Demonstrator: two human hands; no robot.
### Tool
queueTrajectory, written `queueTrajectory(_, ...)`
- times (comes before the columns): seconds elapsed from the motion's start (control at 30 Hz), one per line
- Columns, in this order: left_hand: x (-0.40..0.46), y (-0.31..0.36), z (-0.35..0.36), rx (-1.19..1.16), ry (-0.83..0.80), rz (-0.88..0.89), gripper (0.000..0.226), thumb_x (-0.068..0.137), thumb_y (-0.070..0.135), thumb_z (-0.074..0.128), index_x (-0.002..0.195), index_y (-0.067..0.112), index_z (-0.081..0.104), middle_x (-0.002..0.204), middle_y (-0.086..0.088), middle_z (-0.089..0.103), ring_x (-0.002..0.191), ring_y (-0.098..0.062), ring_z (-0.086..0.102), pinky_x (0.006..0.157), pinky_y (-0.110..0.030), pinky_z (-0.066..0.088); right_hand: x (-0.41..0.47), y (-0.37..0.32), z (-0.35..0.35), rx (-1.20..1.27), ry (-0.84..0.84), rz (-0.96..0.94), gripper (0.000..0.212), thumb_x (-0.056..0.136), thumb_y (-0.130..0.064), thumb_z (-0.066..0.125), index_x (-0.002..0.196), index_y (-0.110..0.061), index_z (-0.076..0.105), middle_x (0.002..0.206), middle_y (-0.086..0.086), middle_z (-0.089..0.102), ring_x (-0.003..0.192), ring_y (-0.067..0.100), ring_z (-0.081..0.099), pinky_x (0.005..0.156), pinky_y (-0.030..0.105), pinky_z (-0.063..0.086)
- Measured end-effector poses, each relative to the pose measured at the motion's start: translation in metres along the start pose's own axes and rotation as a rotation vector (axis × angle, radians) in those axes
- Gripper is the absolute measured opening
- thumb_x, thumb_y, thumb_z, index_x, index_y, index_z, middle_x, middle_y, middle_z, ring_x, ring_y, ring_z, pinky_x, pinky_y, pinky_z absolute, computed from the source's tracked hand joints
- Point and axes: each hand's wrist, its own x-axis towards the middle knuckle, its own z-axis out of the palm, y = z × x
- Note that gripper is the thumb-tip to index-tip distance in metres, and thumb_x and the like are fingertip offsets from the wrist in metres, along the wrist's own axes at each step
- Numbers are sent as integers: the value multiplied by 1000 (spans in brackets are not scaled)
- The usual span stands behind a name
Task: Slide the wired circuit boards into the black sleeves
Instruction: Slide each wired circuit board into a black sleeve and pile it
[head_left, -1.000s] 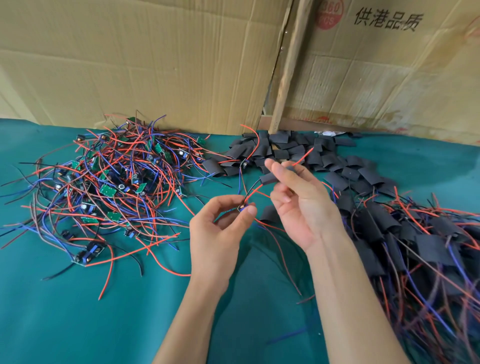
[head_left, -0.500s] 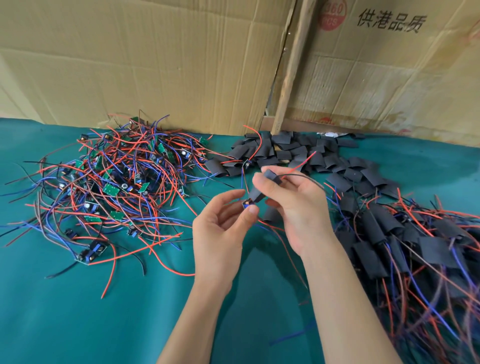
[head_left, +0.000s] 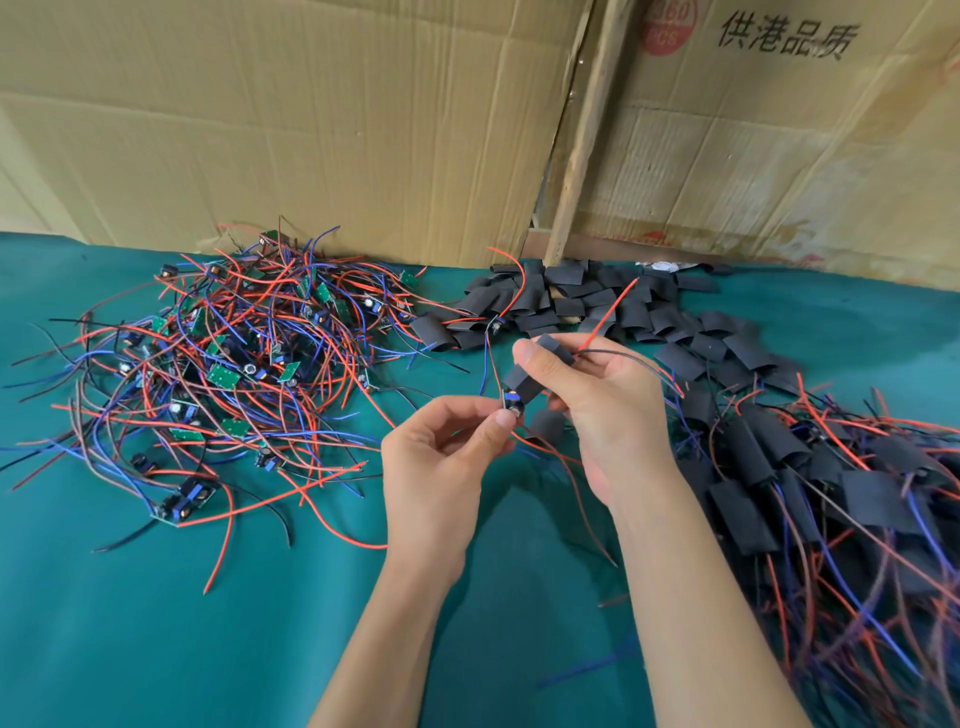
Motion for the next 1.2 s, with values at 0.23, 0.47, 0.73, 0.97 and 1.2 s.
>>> queueTrajectory(0.23,-1,-1,2,51,-1,6,8,89,4,73,86,10,76,81,-8,78,80,-18,76,65,-22,56,2,-1,-5,-122,-81,-53,20,77,-12,88,90,-7,74,77,7,77,64,11,67,59,14,48)
queueTrajectory(0.47,-2,0,3,55,-21,7,20,86,-4,73,88,15,76,88,-4,78,79,-21,77,72,-21,57,4,1,-10,-145,-22,12,25,79,-19,86,95,-3,74,86,11,79,67,8,66,55,10,43)
queueTrajectory(0.73,-3,-1,2,271,-4,92,19,90,-2,67,88,17,65,84,-1,74,68,-21,76,55,-23,54,1,4,-6,-216,-259,149,23,81,-22,85,92,-4,75,77,9,75,68,17,67,61,25,50)
queueTrajectory(0.97,-10,1,9,436,-254,80,11,80,27,73,90,25,68,80,8,72,73,-17,69,67,-35,57,8,-16,-39,-513,-142,130,23,77,-34,82,79,-11,76,65,10,68,49,12,55,43,20,37)
queueTrajectory(1.2,-5,-6,5,677,-92,162,13,88,8,67,83,19,71,69,11,68,66,-8,62,63,-13,44,-8,-68,-102,-1043,85,139,50,57,-72,82,79,-27,77,75,5,74,78,22,67,77,36,50)
